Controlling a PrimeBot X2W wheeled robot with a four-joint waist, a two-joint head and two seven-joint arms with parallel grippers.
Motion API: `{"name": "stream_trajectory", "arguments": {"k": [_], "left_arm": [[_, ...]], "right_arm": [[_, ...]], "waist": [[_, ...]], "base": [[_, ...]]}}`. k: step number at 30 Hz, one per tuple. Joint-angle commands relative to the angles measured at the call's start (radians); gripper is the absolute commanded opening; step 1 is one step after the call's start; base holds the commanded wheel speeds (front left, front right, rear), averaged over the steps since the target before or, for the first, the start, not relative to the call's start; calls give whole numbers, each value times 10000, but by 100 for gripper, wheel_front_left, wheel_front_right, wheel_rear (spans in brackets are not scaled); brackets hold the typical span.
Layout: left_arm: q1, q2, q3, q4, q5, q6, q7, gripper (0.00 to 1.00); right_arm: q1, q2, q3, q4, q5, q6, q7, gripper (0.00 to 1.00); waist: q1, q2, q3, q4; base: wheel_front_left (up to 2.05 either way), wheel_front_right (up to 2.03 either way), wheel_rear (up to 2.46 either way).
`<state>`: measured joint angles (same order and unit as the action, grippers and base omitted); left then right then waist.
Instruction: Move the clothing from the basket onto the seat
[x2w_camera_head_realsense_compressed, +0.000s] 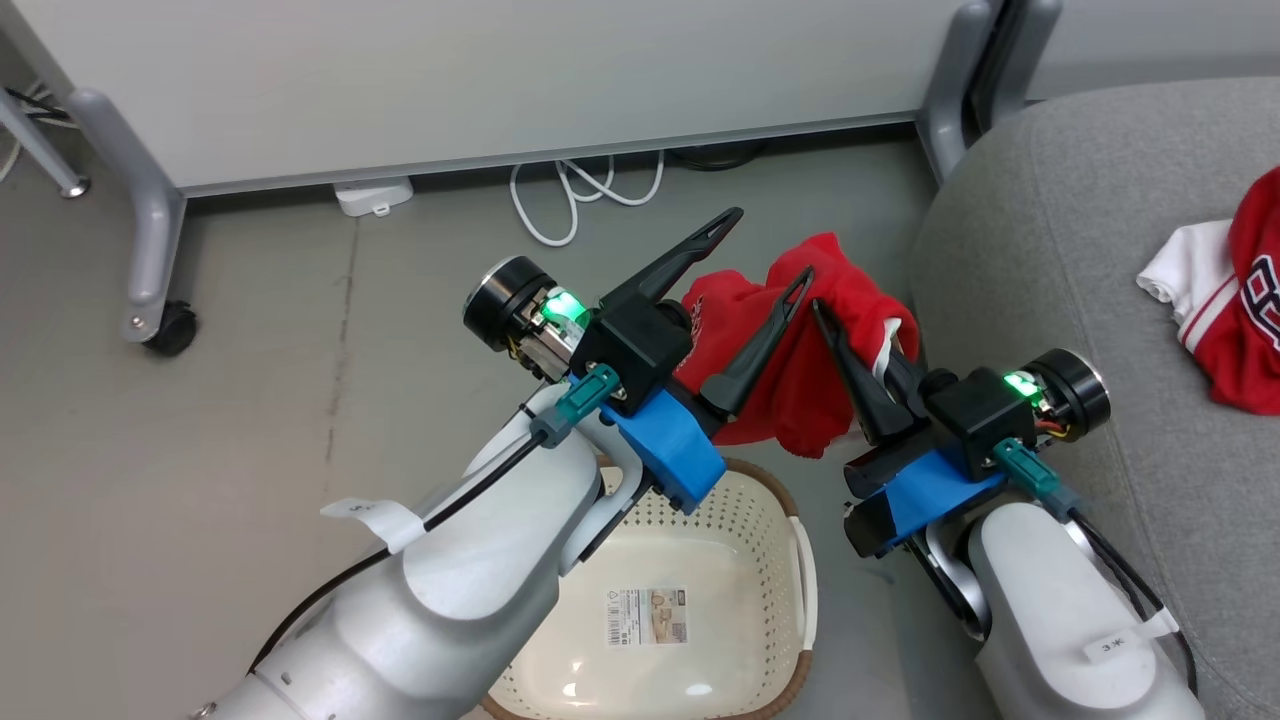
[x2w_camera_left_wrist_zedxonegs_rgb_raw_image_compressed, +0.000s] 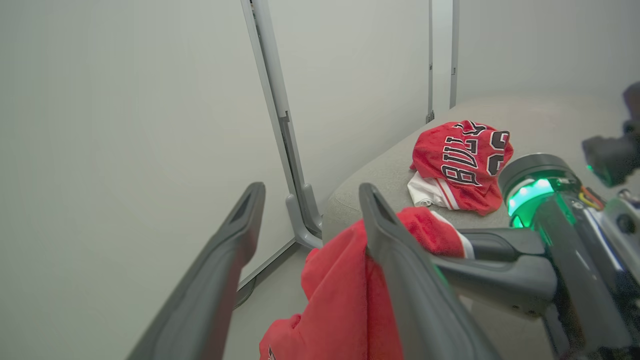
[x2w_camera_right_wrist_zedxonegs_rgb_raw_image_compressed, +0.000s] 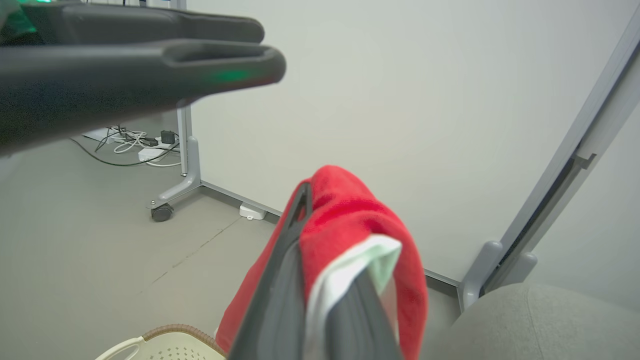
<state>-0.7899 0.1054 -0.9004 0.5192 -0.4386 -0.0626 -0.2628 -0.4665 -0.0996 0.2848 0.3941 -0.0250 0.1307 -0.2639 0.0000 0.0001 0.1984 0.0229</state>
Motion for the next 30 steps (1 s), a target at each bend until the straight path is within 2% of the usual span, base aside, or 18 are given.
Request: {"name": "stream_trajectory", "arguments": {"k": [1,19,30], "left_arm": [[-166,52,7,-15,64,-19,-24,100],[-292,97,-306,14,163,-47,-26,100],[-253,33,-515,100,128,-49,-27,100]], "right_arm": [[61,2,-60,-97,-40,1,-7,0],[642,156,-1123,-984,-62,1,-7,0],[1217,286,-1739,-1315,-101,1,-7,0]], "waist": [[0,-1,144,-260],[0,-1,659,-1994],[0,-1,736,-2585]], "base": [[0,0,0],[0,0,0],[0,0,0]]}}
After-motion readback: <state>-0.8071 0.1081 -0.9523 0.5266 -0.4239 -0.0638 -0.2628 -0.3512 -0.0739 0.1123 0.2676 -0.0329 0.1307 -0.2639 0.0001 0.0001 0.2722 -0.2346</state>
